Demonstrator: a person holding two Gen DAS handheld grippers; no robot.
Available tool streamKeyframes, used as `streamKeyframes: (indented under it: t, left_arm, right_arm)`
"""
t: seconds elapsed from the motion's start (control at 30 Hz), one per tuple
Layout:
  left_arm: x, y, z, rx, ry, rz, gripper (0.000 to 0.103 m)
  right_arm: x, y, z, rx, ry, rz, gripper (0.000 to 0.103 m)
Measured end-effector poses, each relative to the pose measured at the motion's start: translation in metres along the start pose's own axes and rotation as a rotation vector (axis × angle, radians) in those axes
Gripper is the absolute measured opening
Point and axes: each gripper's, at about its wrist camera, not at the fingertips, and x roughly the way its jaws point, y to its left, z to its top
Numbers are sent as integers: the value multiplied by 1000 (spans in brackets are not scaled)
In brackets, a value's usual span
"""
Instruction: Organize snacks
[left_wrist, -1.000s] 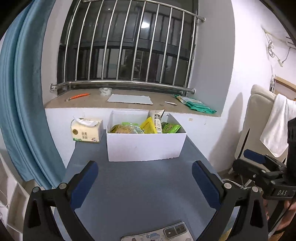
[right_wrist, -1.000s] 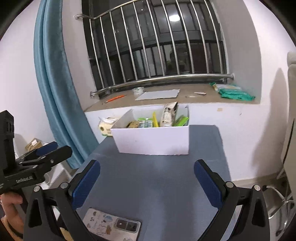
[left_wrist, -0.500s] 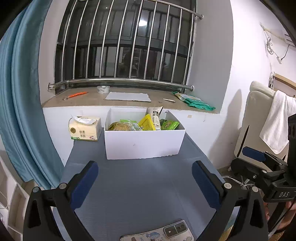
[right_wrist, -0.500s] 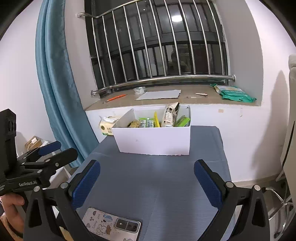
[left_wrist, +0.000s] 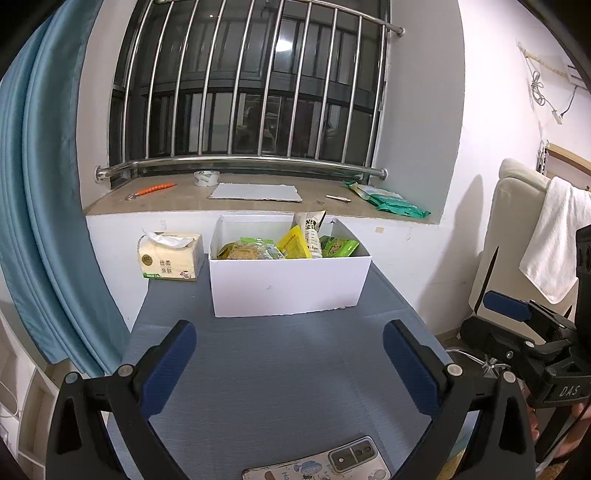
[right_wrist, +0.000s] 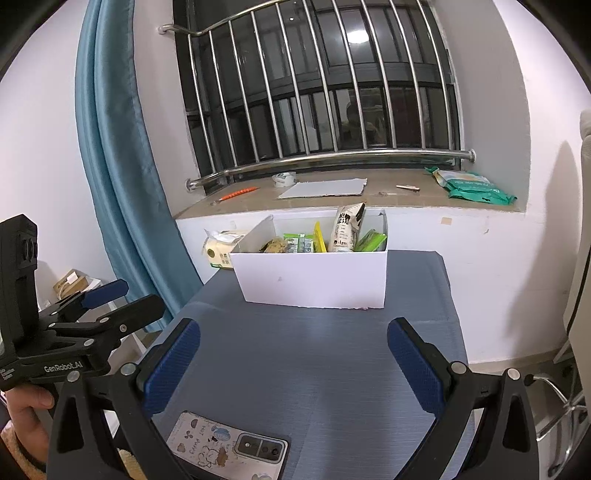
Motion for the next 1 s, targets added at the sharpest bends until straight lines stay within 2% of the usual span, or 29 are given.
streamKeyframes:
  t: [1.0]
  left_arm:
    - [-1, 0, -3, 9, 8, 7, 103]
  right_arm:
    - [0, 6, -1, 6, 0, 4, 103]
